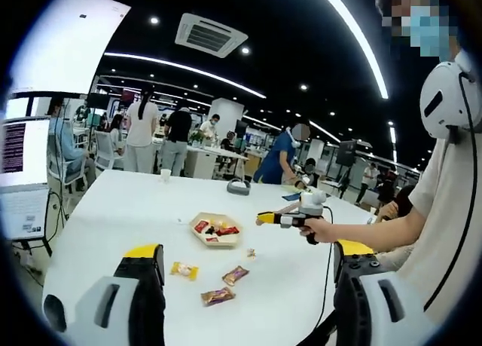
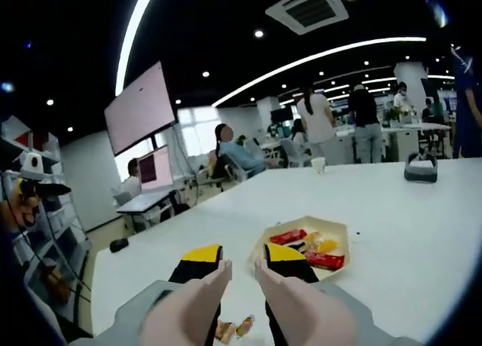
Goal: Place the target food into the container with the food tongs after gripping and lifting it, then release it inside without dropping or visibly crushing the food.
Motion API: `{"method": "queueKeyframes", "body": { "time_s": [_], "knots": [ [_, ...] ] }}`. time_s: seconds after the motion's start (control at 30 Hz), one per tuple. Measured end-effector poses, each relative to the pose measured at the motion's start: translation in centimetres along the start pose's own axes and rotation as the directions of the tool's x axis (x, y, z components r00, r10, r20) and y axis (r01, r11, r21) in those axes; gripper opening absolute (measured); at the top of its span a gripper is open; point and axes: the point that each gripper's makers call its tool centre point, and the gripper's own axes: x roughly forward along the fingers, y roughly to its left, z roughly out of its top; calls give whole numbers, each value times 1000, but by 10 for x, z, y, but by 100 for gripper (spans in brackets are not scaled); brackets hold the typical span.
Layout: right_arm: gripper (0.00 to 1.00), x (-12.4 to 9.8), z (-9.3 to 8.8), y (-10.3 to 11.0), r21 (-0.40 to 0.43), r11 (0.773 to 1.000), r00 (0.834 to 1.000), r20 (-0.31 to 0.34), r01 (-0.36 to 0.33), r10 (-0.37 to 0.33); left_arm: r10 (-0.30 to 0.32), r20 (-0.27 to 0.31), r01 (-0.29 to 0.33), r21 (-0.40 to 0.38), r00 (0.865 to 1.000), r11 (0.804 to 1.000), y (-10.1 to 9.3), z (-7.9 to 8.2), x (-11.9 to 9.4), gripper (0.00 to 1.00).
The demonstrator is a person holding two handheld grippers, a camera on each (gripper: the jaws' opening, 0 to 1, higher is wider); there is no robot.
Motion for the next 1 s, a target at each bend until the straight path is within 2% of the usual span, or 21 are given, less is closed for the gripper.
{"method": "queueKeyframes", "body": {
  "time_s": [0.13, 0.17, 0.23, 0.27, 0.37, 0.5, 0.57, 0.63, 0.67, 0.7, 0.77, 0.9, 1.0],
  "knots": [
    [22, -2, -15, -1, -62, 998, 999, -39, -7, 5, -21, -1, 21, 2, 1000, 1000, 3, 1, 2, 94],
    [23, -2, -27, -2, -71, 997, 996, -84, -14, 8, -20, 3, 20, 3, 1000, 1000, 5, 2, 3, 94],
    [23, -5, -41, -3, -116, 993, 993, -121, -13, -1, -18, 11, 17, 6, 1000, 1000, 8, 4, 4, 94],
    [23, -5, -46, -3, -111, 994, 992, -124, -21, 7, -18, 16, 18, 7, 1000, 1000, 9, 4, 4, 94],
    [24, -13, -70, 11, -81, 991, 980, -173, -108, 93, -14, 23, 14, -8, 1000, 1000, 13, 2, 3, 93],
    [24, -24, -99, 33, -100, 972, 949, -258, -211, 180, -14, -4, 14, -15, 1000, 1000, 14, -7, -3, 93],
    [23, -27, -108, 38, -98, 969, 940, -284, -226, 190, -3, -9, 2, -18, 1000, 1000, 17, -9, -11, 93],
    [23, -31, -114, 43, -104, 965, 930, -311, -241, 198, 9, 6, -9, -23, 1000, 1000, 20, -8, -15, 94],
    [23, -32, -115, 44, -110, 964, 930, -308, -244, 200, 16, 17, -16, -29, 1000, 999, 24, -8, -17, 94],
    [23, -34, -116, 48, -85, 960, 924, -306, -266, 229, 20, 25, -19, -31, 999, 999, 27, -9, -17, 94],
    [24, -38, -121, 57, -57, 952, 909, -319, -300, 268, 28, 25, -26, -45, 999, 999, 33, -13, -14, 94],
    [24, -42, -141, 74, -131, 909, 862, -396, -395, 317, 8, 8, -7, -38, 1000, 999, 28, -15, -6, 92],
    [24, -40, -152, 76, -123, 904, 848, -418, -409, 326, -12, -4, 12, -21, 1000, 1000, 21, -16, -6, 92]
  ]
}}
